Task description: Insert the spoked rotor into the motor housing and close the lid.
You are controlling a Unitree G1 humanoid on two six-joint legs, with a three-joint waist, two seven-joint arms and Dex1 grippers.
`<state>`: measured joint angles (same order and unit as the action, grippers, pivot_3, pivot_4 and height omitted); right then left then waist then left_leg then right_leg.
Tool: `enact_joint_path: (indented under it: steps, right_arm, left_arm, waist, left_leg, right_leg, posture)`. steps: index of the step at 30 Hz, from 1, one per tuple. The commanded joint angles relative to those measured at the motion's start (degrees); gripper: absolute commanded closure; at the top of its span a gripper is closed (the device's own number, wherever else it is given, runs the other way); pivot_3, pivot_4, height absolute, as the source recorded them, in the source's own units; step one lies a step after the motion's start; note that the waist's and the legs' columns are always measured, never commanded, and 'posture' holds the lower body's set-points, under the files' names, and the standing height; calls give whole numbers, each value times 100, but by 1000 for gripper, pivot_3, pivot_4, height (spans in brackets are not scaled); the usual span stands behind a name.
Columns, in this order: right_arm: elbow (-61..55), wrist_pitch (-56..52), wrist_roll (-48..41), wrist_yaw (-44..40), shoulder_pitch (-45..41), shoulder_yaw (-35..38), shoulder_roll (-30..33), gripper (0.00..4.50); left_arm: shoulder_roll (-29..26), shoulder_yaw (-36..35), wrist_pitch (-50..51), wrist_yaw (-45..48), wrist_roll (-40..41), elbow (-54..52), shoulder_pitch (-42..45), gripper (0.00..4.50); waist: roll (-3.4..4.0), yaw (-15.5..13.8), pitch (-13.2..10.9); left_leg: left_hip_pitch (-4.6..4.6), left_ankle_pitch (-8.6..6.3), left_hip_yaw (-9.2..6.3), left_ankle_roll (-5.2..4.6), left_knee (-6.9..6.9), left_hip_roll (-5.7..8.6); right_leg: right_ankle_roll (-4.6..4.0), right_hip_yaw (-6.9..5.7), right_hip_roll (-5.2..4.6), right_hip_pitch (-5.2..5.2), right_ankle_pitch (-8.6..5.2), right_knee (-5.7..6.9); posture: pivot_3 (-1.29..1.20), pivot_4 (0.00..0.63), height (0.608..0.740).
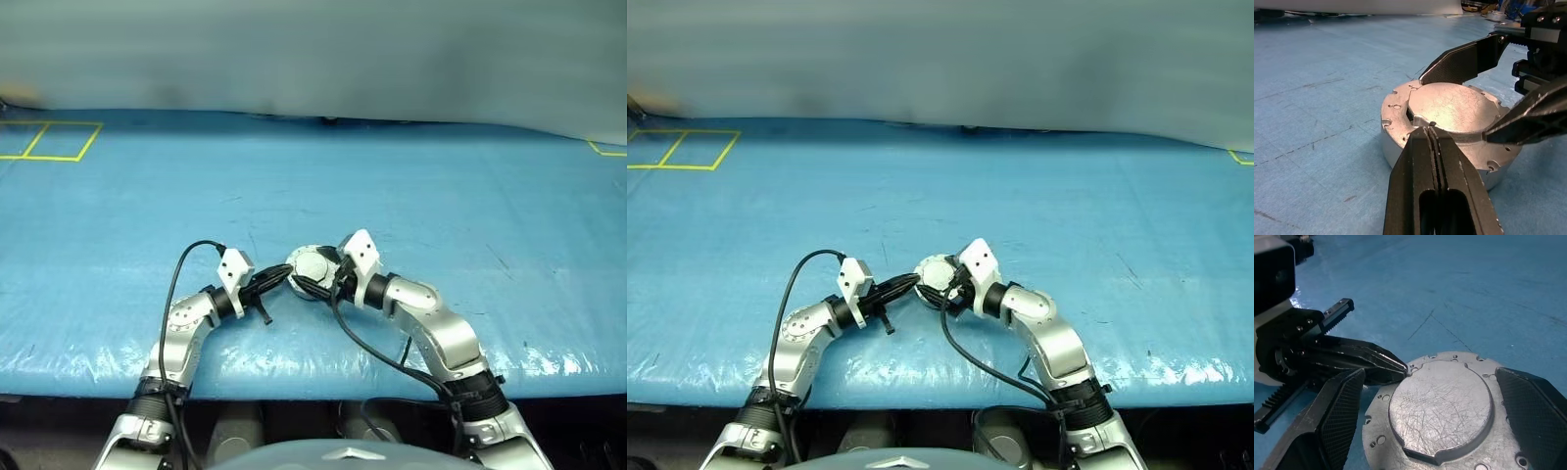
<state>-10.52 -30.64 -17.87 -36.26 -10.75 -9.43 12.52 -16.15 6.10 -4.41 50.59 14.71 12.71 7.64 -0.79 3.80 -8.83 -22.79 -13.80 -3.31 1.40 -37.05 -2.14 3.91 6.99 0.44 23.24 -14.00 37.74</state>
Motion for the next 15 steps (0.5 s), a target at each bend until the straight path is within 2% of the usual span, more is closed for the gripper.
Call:
enact_joint_path:
  steps: [1, 4, 10, 15]
  right_arm:
    - [-346, -342, -784, 238, -32, 814, -158, 27]
    - [-300, -978, -1241, 709, -20, 1414, -225, 27]
    - [-300, -2338, -2401, 1176, 233, 2151, -410, 27]
    - [-270, -3149, -3205, 1463, 488, 2348, -787, 27]
  left_arm:
    - [-24, 61, 40, -10, -67, 19, -87, 4500]
    - [-13, 62, 24, -18, -61, -5, -113, 4500]
    - [0, 74, 0, -27, -59, -19, -130, 4500]
    - [15, 91, -43, -32, -76, 26, -101, 4500]
  waist:
    - [2, -4, -1]
    - [2, -21, -1]
    - [7, -17, -3]
    - [9, -9, -4]
  left_leg:
    - [-6, 0, 1, 0, 0, 1]
    - [-14, 0, 0, 0, 0, 1]
    - [-17, 0, 1, -1, 9, 1]
    - [-17, 0, 1, -1, 9, 0]
  right_leg:
    - [1, 0, -1, 6, 1, 0]
    - [2, 0, -1, 13, 2, 0]
    - [-1, 1, 0, 22, -1, 1]
    - [-3, 1, 1, 22, -2, 2]
  posture:
    - [0, 150, 740]
    - [0, 150, 740]
    - [0, 150, 740]
    - [0, 150, 740]
